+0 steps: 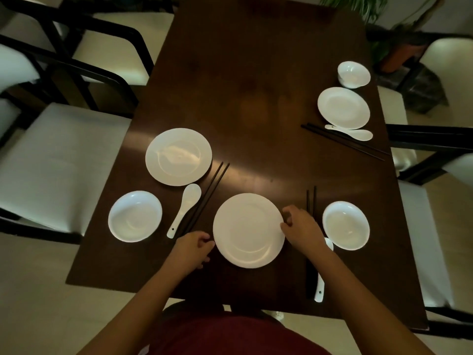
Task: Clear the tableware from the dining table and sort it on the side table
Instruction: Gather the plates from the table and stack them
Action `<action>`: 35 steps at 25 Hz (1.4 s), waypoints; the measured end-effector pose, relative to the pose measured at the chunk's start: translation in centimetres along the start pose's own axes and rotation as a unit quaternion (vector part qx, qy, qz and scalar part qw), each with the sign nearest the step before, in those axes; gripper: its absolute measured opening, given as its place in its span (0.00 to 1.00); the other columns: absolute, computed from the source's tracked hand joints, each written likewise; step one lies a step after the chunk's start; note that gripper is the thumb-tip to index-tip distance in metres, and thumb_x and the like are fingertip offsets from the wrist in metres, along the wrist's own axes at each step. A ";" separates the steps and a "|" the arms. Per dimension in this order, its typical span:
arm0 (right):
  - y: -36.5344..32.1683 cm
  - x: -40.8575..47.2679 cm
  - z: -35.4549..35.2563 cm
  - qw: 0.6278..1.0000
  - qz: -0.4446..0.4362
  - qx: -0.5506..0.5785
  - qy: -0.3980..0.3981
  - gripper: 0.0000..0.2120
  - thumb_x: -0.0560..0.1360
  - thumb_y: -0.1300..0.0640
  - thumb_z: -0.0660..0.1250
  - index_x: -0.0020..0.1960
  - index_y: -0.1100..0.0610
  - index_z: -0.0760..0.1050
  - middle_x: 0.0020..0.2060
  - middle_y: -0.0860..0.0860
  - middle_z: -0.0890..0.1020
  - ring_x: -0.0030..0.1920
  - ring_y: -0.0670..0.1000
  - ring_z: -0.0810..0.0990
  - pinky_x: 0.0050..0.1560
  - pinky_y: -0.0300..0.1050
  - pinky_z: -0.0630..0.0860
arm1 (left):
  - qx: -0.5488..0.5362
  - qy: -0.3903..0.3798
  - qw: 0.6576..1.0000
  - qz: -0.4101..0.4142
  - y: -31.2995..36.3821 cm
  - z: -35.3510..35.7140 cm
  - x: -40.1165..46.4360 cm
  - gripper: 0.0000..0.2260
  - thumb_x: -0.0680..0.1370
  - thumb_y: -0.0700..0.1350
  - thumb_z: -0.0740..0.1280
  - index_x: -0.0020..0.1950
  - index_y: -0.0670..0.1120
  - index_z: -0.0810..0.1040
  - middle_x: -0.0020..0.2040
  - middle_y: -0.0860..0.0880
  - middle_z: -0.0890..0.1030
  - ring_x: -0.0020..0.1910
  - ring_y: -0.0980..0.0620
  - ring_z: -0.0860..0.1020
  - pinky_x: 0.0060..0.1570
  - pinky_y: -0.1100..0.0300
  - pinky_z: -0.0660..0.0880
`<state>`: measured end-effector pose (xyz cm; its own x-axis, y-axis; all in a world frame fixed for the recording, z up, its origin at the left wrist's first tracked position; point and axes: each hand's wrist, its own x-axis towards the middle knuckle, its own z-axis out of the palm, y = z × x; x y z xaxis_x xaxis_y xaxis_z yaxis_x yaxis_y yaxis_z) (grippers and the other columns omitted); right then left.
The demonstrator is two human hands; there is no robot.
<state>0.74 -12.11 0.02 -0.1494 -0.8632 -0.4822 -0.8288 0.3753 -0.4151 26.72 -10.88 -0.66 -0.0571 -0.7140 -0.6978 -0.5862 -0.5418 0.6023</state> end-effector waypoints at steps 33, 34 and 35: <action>-22.5 18.3 1.2 0.994 -0.029 0.089 0.053 0.18 0.73 0.68 0.61 0.59 0.54 0.77 0.57 0.54 0.81 0.55 0.56 0.78 0.53 0.50 0.77 | -0.144 0.148 0.978 0.024 4.0 -20.1 16.1 0.12 0.75 0.35 0.65 0.57 0.43 0.77 0.52 0.43 0.79 0.48 0.47 0.78 0.40 0.58 0.78; -22.4 17.6 0.2 0.990 -0.033 0.118 0.062 0.17 0.73 0.67 0.63 0.59 0.54 0.78 0.56 0.54 0.81 0.55 0.55 0.78 0.53 0.51 0.77 | -0.150 0.153 0.976 0.044 5.0 -20.2 15.4 0.12 0.75 0.35 0.65 0.58 0.43 0.77 0.52 0.43 0.80 0.48 0.47 0.78 0.43 0.56 0.78; -22.1 16.8 -1.0 0.985 -0.033 0.153 0.071 0.16 0.73 0.66 0.64 0.59 0.54 0.78 0.56 0.53 0.81 0.54 0.54 0.78 0.53 0.51 0.78 | -0.161 0.153 0.973 0.064 6.0 -20.4 14.6 0.13 0.74 0.35 0.66 0.59 0.43 0.76 0.51 0.43 0.80 0.48 0.47 0.78 0.43 0.57 0.78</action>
<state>16.02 -35.23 1.89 -0.1923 -0.9199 -0.3418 -0.6411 0.3815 -0.6659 38.89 -33.57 0.67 0.1584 -0.8570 -0.4904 -0.3045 -0.5149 0.8014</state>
